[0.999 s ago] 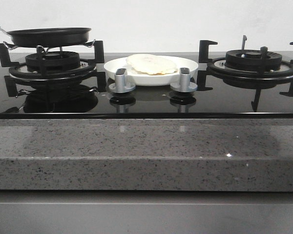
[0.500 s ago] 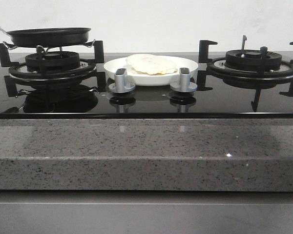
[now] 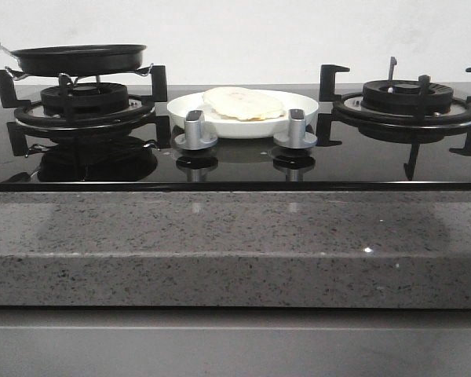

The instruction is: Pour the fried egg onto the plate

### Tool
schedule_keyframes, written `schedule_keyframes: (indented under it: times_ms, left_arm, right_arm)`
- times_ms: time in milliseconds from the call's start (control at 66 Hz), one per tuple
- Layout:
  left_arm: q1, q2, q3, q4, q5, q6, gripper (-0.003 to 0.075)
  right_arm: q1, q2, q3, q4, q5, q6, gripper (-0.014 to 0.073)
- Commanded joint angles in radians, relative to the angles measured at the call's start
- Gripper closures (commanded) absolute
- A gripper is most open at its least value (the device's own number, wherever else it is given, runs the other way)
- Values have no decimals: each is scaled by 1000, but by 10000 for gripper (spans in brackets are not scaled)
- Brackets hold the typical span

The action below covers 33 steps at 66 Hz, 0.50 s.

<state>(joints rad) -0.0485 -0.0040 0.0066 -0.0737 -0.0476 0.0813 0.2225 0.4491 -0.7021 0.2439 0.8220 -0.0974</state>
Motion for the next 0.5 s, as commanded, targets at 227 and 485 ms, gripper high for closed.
schedule_keyframes:
  times_ms: [227, 485]
  left_arm:
    - [5, -14, 4, -7, -88, -9, 740]
    - [5, -14, 4, -7, -88, -9, 740]
  right_arm:
    - [-1, 4, -23, -3, -67, -8, 662]
    - [-142, -158, 240, -106, -424, -8, 662]
